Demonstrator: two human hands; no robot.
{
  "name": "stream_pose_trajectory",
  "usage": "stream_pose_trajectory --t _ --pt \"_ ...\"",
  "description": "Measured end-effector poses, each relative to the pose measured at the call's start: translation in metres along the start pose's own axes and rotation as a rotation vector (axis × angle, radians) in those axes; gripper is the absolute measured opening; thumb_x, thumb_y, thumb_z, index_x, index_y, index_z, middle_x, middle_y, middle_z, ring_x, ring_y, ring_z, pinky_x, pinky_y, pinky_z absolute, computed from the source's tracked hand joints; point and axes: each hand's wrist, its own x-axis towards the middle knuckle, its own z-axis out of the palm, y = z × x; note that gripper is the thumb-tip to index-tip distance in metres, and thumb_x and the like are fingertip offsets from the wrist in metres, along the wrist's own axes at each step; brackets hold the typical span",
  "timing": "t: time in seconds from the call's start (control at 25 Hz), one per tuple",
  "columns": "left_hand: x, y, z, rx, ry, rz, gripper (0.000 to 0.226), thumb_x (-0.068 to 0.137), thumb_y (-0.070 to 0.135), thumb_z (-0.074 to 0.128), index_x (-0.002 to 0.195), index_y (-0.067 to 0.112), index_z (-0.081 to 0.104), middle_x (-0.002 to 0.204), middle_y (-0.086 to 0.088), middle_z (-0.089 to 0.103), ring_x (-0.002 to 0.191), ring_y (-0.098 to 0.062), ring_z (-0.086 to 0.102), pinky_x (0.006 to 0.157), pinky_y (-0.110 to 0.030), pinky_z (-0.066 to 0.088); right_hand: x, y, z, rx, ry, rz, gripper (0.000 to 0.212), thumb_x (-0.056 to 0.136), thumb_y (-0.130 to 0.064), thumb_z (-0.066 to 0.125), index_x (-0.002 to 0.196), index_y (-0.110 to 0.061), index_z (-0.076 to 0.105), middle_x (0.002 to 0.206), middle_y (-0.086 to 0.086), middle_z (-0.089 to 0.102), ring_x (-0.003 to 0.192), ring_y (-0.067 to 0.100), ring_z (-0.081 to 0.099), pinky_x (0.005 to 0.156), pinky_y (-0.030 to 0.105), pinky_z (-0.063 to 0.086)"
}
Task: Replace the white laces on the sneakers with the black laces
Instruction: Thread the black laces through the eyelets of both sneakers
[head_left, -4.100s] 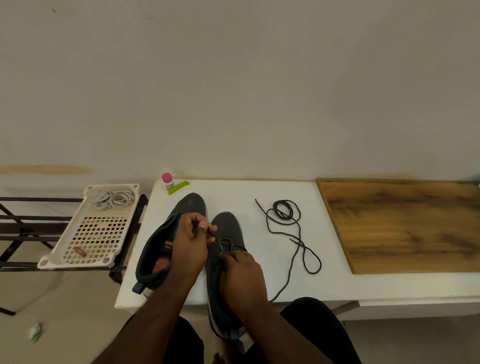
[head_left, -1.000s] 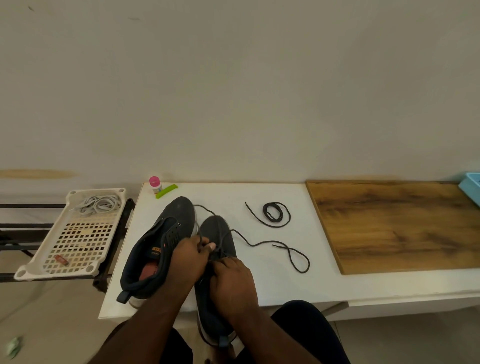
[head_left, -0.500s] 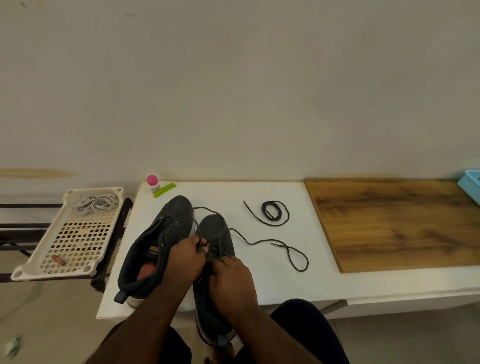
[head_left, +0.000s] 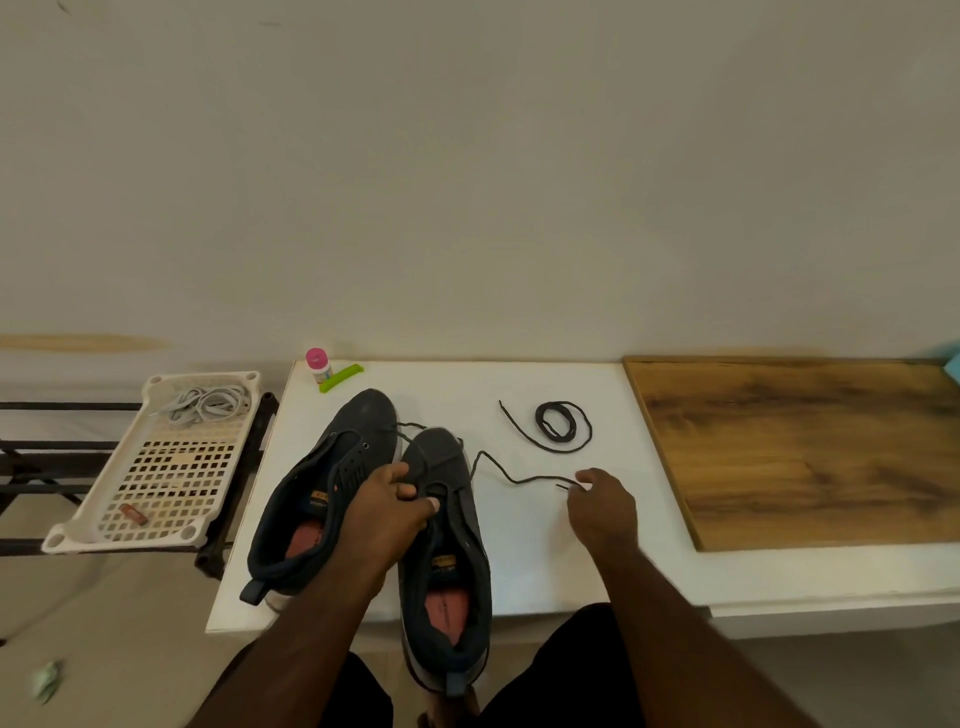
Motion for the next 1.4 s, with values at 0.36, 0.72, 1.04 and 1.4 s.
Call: stream_pose_trajectory --t 0.36,0.72,1.04,1.4 --pt "-0.016 -0.007 -0.008 -0.143 0.021 0.148 0.026 0.084 0.000 0.072 0.102 0.017 0.066 0.096 -0.006 0.071 0.092 -0.019 0.071 0.083 -0.035 0.060 0.010 -0.003 0.012 -0.296 0.007 -0.048 0.013 0.091 -0.015 0.057 0.099 -0.007 0.064 0.095 0.005 0.069 0.086 0.019 0.063 0.072 0.026 0.047" --pt "-0.029 -0.005 -0.007 0.304 -0.071 0.528 0.034 0.096 0.008 0.059 0.118 0.032 0.069 0.104 0.023 0.066 0.098 0.009 0.060 0.089 -0.003 0.041 -0.090 -0.079 -0.011 0.725 -0.516 0.126 0.009 0.091 0.001 0.064 0.095 -0.003 0.071 0.078 0.011 0.072 0.068 0.020 0.067 0.064 0.027 0.057" --pt "-0.030 0.000 -0.005 0.705 -0.217 0.734 0.022 0.097 0.017 0.056 0.113 0.021 0.071 0.109 0.006 0.063 0.099 -0.008 0.057 0.084 -0.013 0.040 -0.102 -0.089 -0.011 0.441 -0.491 -0.011 0.005 0.092 -0.006 0.065 0.091 -0.009 0.069 0.081 0.010 0.072 0.066 0.018 0.071 0.065 0.032 0.062" --pt "-0.031 -0.006 -0.006 0.510 -0.132 0.680 0.024 0.092 0.019 0.062 0.114 0.028 0.056 0.105 0.020 0.048 0.092 0.004 0.047 0.078 -0.004 0.036 -0.106 -0.082 -0.006 0.415 -0.515 -0.179 0.014 0.092 -0.013 0.069 0.083 -0.022 0.074 0.074 0.002 0.074 0.068 0.013 0.068 0.070 0.027 0.058"
